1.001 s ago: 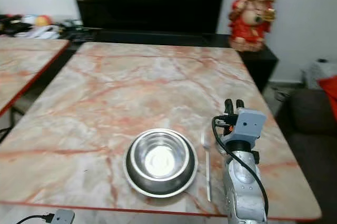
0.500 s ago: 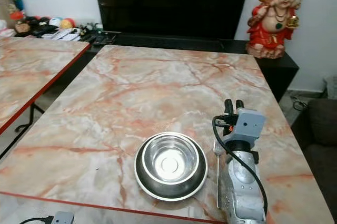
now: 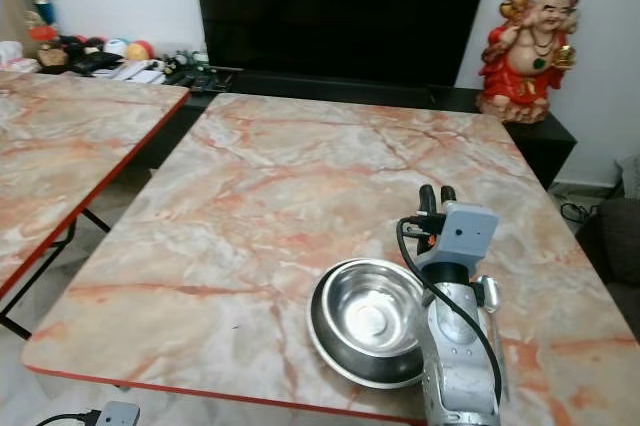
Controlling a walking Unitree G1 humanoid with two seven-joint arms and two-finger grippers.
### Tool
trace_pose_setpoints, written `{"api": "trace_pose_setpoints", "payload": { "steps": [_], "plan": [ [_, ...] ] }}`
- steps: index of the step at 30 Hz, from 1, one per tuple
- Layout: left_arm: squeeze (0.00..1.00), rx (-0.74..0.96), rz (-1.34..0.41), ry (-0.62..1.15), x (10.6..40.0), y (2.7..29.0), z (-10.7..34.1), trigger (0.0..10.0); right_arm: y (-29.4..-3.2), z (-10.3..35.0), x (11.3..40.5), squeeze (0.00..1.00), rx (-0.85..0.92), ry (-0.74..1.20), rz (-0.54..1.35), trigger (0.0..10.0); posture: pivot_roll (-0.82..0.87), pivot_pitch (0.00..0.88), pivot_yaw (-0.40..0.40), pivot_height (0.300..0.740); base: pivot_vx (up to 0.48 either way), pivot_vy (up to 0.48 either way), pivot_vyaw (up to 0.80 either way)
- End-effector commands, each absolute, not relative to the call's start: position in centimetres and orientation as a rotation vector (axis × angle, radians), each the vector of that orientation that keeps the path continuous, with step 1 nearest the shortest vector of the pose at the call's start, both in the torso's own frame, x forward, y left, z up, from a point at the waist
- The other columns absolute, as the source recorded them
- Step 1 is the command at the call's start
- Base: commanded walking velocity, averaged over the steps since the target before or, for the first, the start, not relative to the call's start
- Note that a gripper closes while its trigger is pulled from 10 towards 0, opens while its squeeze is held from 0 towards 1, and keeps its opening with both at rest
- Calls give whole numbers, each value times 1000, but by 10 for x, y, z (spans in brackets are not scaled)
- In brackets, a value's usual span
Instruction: Setting the table
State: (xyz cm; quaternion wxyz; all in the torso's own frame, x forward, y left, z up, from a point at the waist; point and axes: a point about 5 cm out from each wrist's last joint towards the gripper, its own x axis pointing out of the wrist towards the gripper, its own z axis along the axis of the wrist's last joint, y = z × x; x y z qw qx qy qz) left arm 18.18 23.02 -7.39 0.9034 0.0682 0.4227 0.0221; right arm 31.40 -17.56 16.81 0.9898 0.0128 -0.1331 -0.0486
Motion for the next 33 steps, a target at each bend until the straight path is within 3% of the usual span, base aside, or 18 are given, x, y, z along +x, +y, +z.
{"api": "trace_pose_setpoints", "payload": {
  "steps": [1, 13, 21, 33],
  "plan": [
    [0, 135, 45, 884, 180, 229, -75, 10000, -179, 169, 312, 0, 23, -272, -109, 10000, -3, 0, -27, 740, 0, 480, 0],
    [0, 132, 51, 888, 179, 229, -76, 10000, -169, 171, 311, 0, 7, -287, -68, 10000, 1, 6, -29, 740, 0, 480, 0],
    [0, 129, 60, 897, 176, 232, -77, 10000, -148, 170, 306, 0, -18, -289, -2, 10000, 5, 13, -30, 740, 0, 480, 0],
    [0, 130, 64, 904, 173, 233, -78, 10000, -142, 161, 297, 0, -5, -251, 20, 10000, 4, 31, -32, 740, 0, 480, 0]
  ]
}}
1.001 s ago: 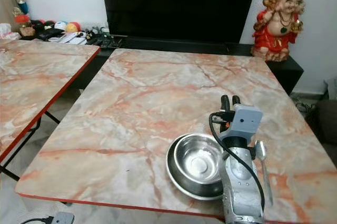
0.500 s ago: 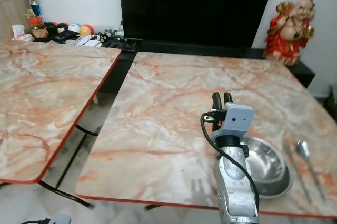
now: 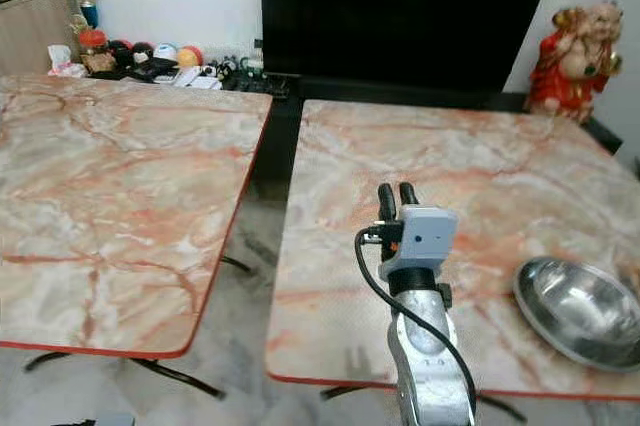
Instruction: Setting the table
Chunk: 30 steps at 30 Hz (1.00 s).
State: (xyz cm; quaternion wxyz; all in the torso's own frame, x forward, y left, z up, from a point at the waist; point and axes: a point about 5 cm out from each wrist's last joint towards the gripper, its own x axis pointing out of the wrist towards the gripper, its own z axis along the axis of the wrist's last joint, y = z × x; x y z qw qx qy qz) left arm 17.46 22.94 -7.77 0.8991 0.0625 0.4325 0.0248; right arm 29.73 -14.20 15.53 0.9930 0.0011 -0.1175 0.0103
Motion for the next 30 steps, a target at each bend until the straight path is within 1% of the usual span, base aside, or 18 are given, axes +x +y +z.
{"api": "trace_pose_setpoints", "payload": {
  "steps": [1, 9, 13, 23, 30],
  "plan": [
    [0, 129, 64, 905, 173, 233, -78, 10000, -142, 159, 296, 0, -7, -245, 21, 10000, 4, 33, -33, 740, 0, 480, 0],
    [0, 126, 63, 912, 170, 232, -79, 10000, -143, 156, 293, 0, -17, -226, 26, 10000, 5, 44, -36, 740, 0, 480, 0],
    [0, 128, 65, 913, 170, 232, -79, 10000, -143, 155, 293, 0, -17, -221, 24, 10000, 5, 48, -36, 740, 0, 298, 0],
    [0, 136, 64, 922, 168, 234, -80, 10000, -146, 151, 291, 0, -19, -200, 16, 10000, 6, 51, -36, 740, 0, 0, 0],
    [0, 137, 59, 917, 169, 233, -80, 10000, -152, 138, 289, 0, -26, -150, 0, 10000, 6, 52, -37, 740, 0, 0, 0]
  ]
}}
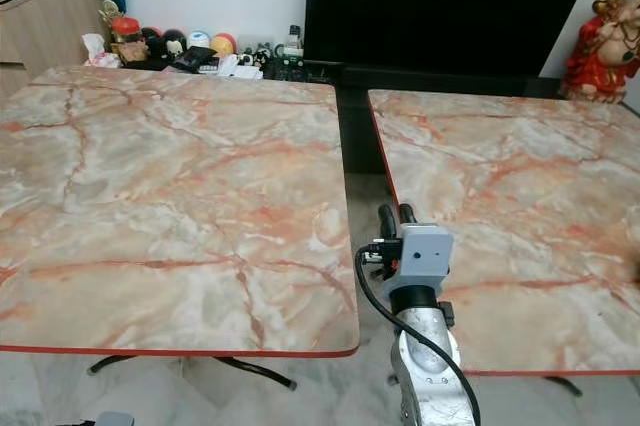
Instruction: Setting the table
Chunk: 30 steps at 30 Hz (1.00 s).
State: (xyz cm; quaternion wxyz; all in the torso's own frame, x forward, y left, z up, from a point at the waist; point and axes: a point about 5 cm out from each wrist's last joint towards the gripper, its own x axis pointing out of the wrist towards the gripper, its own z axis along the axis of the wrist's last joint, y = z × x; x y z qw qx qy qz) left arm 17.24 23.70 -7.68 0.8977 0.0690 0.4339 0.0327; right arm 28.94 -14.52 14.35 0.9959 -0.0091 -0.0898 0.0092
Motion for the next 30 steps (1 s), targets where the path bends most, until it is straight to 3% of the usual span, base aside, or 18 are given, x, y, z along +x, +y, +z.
{"api": "trace_pose_setpoints", "payload": {
  "steps": [1, 15, 30],
  "plan": [
    [0, 137, 59, 917, 169, 233, -80, 10000, -152, 138, 289, 0, -26, -150, 0, 10000, 6, 52, -37, 740, 0, 0, 0],
    [0, 140, 43, 902, 173, 230, -78, 10000, -156, 70, 272, 0, -131, 227, 192, 10000, 5, 60, -39, 740, 0, 0, 0],
    [0, 140, 37, 887, 177, 228, -77, 10000, -148, 46, 255, 0, -133, 383, 318, 10000, 7, 63, -42, 740, 0, 0, 0]
  ]
}}
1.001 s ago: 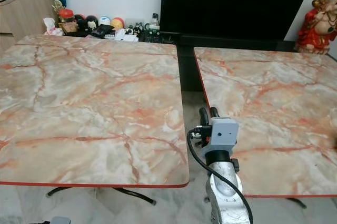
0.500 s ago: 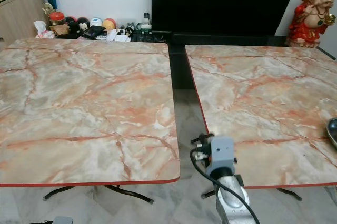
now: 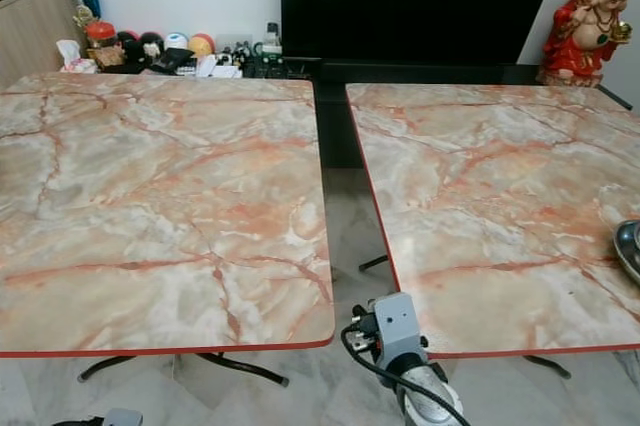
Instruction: Setting the table
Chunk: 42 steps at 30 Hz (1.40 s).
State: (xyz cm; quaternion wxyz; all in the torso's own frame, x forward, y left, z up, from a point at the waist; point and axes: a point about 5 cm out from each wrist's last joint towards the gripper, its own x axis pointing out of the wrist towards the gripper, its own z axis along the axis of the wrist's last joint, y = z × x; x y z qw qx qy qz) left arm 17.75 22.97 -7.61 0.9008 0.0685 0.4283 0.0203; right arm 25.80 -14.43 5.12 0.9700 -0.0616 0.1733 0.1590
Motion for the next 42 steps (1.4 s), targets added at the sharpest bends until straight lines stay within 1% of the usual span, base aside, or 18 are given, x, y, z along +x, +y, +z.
{"api": "trace_pose_setpoints", "payload": {
  "steps": [1, 6, 10, 17, 20, 23, 26, 35, 36, 40, 42],
  "plan": [
    [0, 140, 36, 887, 177, 228, -77, 10000, -148, 45, 254, 0, -133, 389, 318, 10000, 7, 63, -42, 740, 0, 0, 0],
    [0, 140, 35, 884, 177, 228, -76, 10000, -150, 42, 249, 0, -139, 413, 315, 10000, 5, 67, -46, 740, 0, 0, 0],
    [0, 139, 35, 880, 178, 228, -76, 10000, -156, 39, 242, 0, -136, 424, 253, 10000, 9, 70, -46, 740, 0, 0, 0],
    [0, 140, 33, 880, 178, 228, -76, 10000, -150, 25, 228, 0, -115, 492, 275, 10000, 5, 71, -48, 740, 0, 0, 0],
    [0, 140, 32, 880, 178, 227, -76, 10000, -151, 20, 226, 0, -125, 514, 273, 10000, 7, 72, -49, 740, 0, 0, 0],
    [0, 141, 32, 878, 178, 227, -76, 10000, -154, 15, 225, 0, -113, 540, 233, 10000, 7, 72, -50, 740, 0, 0, 0],
    [0, 143, 33, 879, 178, 227, -76, 10000, -151, 13, 222, 0, -121, 552, 260, 10000, 7, 72, -50, 740, 0, 0, 0],
    [0, 150, 29, 884, 177, 227, -77, 10000, -159, -18, 201, 0, -112, 702, 185, 10000, 7, 76, -52, 740, 0, 0, 0],
    [0, 147, 31, 884, 177, 227, -77, 10000, -160, -26, 195, 0, -99, 740, 171, 10000, 7, 76, -52, 740, 0, 0, 0],
    [0, 146, 33, 885, 176, 227, -77, 10000, -162, -35, 190, 0, -73, 769, 149, 10000, 7, 76, -52, 740, 0, 0, 0],
    [0, 146, 33, 886, 176, 227, -77, 10000, -167, -41, 187, 0, -49, 798, 105, 10000, 7, 76, -52, 740, 0, 0, 0]
  ]
}}
